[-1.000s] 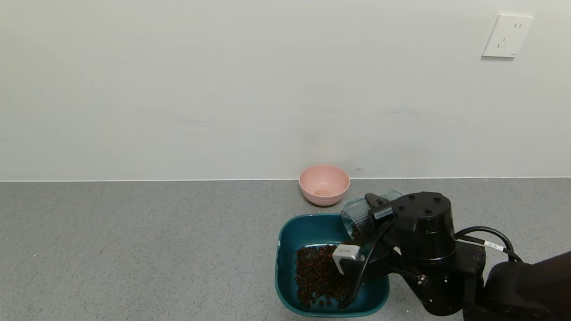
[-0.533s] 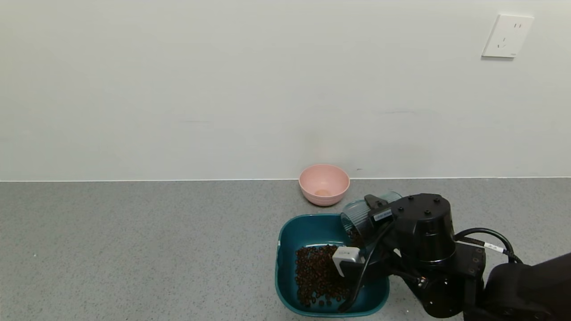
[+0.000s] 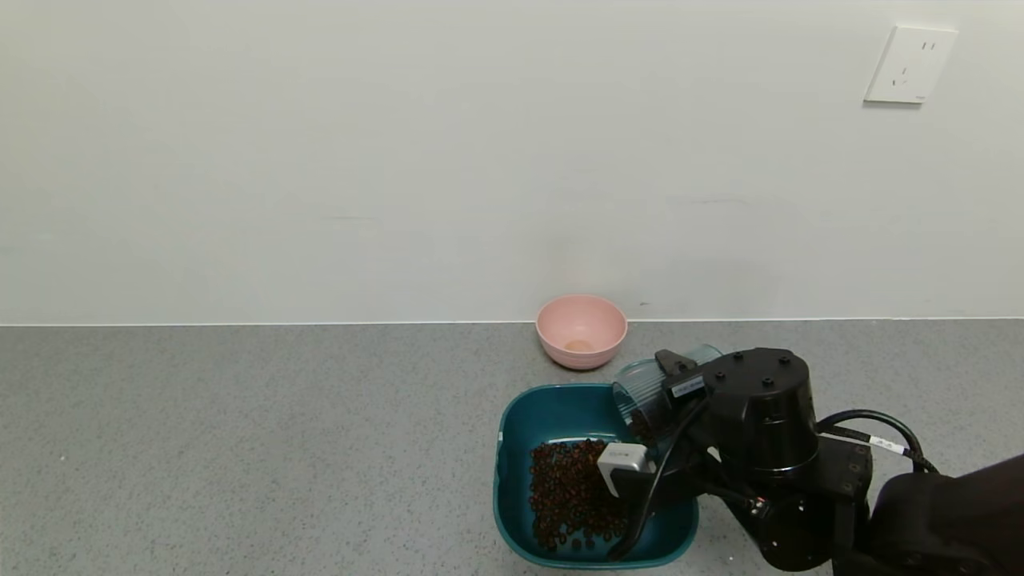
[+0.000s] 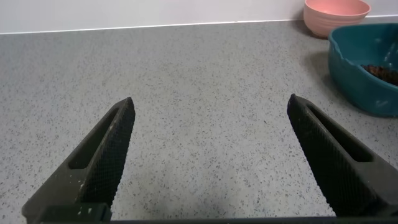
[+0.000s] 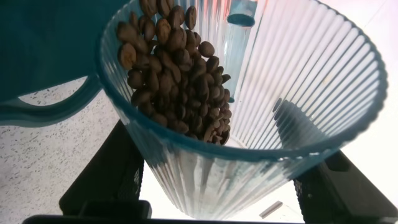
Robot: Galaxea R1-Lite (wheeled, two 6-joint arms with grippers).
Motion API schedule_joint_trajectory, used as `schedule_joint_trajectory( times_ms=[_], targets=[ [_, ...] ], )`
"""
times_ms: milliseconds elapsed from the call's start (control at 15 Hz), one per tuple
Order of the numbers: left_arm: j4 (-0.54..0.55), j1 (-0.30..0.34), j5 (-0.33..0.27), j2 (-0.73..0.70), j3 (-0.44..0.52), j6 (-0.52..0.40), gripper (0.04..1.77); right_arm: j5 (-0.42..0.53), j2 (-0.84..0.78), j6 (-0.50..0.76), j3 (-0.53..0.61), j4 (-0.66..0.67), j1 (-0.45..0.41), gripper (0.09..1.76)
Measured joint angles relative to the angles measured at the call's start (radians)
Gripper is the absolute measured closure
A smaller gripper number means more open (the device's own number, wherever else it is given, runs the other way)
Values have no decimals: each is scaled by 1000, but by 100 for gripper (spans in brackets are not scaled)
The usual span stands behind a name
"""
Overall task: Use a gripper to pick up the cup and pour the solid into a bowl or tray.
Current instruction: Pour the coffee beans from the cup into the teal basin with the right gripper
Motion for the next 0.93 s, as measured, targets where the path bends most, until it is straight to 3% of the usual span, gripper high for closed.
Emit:
schedule_joint_trajectory(
  times_ms=[933],
  targets=[
    [0,0,0,0,0,0,5,0,-18,-7,25,-30,-17,49]
  ],
)
